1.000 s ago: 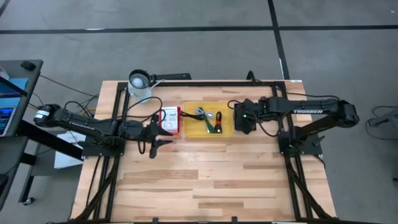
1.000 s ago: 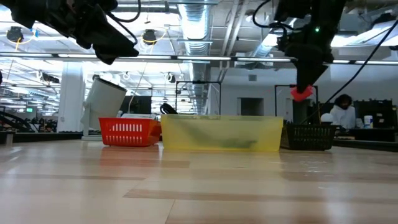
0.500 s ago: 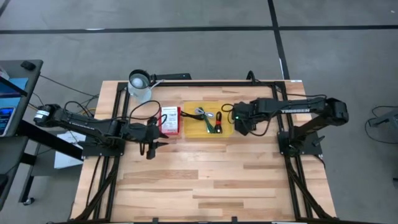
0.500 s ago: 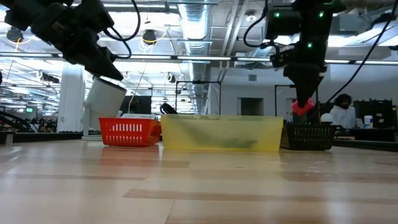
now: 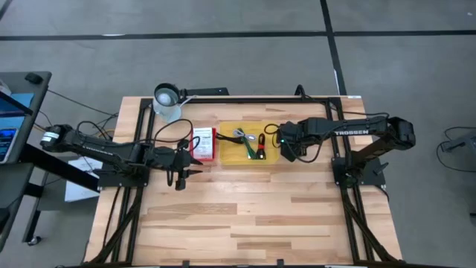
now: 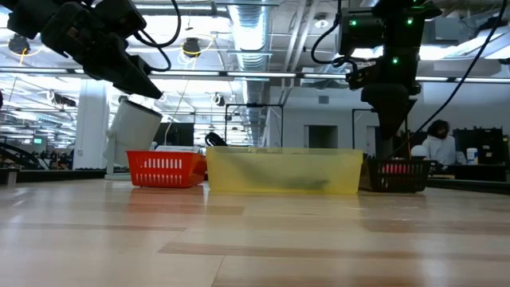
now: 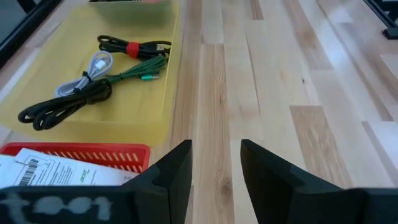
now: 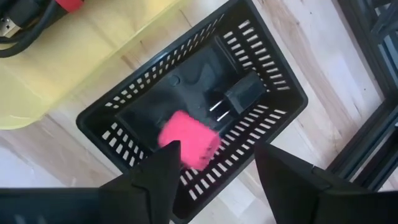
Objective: Pick and place items into bin
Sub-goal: Return to Home Position
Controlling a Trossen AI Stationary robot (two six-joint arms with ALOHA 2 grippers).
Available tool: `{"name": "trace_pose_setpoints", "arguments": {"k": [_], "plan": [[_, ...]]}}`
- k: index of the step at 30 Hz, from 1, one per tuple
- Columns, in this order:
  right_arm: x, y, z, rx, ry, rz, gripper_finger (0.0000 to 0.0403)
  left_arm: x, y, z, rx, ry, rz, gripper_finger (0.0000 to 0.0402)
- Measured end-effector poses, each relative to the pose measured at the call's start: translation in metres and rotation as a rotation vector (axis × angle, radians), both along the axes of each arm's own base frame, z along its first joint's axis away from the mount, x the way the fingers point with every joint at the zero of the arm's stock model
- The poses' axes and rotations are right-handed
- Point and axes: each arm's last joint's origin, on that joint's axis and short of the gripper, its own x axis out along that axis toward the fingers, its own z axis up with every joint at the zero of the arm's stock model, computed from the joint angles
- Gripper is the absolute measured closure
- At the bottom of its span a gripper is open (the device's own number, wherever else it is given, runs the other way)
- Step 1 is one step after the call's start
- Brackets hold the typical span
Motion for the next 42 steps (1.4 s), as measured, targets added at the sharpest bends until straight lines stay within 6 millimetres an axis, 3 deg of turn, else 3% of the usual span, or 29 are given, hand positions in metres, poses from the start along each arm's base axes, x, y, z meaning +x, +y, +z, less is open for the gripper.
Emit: {"name": "trace_pose_setpoints", "arguments": {"k": [12, 17, 21, 24, 27, 31, 38, 42], "plan": [[0.005, 0.001, 0.000, 0.030, -0.084, -0.070, 0.0187, 0.000, 0.000, -0.001, -0.014, 0.008, 0.008, 0.0275], [0.018, 0.002, 0.002, 0.052, -0.283, -0.232, 0.0190, 0.000, 0.000, 0.000, 0.019, 0.005, -0.009, 0.0275], [0.038, 0.010, 0.009, 0.108, -0.521, -0.259, 0.0191, 0.006, -0.003, 0.013, -0.050, -0.149, -0.027, 0.0275], [0.061, 0.025, 0.022, 0.231, -0.730, -0.005, 0.0191, 0.010, -0.012, 0.028, -0.107, -0.301, -0.146, 0.0275], [0.081, 0.043, 0.044, 0.362, -0.977, 0.370, 0.0191, 0.011, -0.019, 0.043, -0.165, -0.455, -0.212, 0.0275], [0.089, 0.063, 0.075, 0.536, -1.267, 0.879, 0.0191, 0.010, -0.024, 0.051, -0.270, -0.511, -0.246, 0.0275], [0.083, 0.074, 0.119, 0.718, -1.570, 1.230, 0.0191, -0.004, -0.019, 0.068, -0.170, -0.635, -0.199, 0.0275], [0.049, 0.071, 0.154, 0.829, -1.637, 1.511, 0.0191, -0.028, -0.012, 0.079, -0.149, -0.677, -0.147, 0.0275]]}}
